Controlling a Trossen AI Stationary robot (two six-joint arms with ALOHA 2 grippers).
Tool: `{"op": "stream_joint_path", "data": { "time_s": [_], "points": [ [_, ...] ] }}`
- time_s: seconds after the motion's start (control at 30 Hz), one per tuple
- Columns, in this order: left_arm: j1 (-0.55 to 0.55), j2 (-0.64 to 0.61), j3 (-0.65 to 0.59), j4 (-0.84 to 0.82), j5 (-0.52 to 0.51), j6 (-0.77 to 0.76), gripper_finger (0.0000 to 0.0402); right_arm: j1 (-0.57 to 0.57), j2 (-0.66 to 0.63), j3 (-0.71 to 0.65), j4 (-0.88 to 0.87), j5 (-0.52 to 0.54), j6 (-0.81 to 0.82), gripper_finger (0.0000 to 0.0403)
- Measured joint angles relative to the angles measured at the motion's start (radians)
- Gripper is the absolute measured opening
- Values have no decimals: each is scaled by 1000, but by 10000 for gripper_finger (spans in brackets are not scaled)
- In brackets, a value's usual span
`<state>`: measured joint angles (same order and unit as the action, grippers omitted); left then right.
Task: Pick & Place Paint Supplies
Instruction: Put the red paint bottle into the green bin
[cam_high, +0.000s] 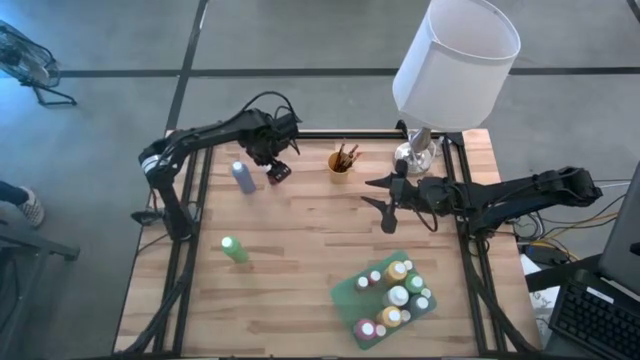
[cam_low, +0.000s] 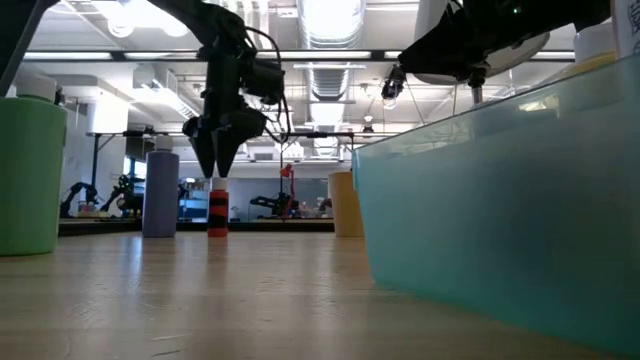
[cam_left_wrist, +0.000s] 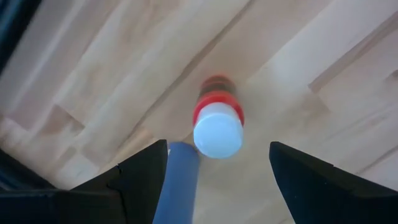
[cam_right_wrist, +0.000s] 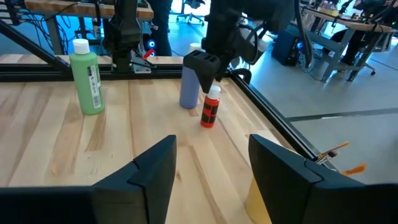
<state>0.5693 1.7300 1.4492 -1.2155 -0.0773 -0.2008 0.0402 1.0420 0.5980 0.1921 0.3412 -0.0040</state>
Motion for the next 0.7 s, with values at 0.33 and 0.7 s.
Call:
{"op": "stream_joint_path", "data": {
  "time_s": [0.33,0.7],
  "points": [
    [5,1,-48,80,12,0,287,0,0,0,4,0,0,203],
    [19,1,-67,109,11,-6,233,0,0,0,6,1,-3,215]
  ]
}}
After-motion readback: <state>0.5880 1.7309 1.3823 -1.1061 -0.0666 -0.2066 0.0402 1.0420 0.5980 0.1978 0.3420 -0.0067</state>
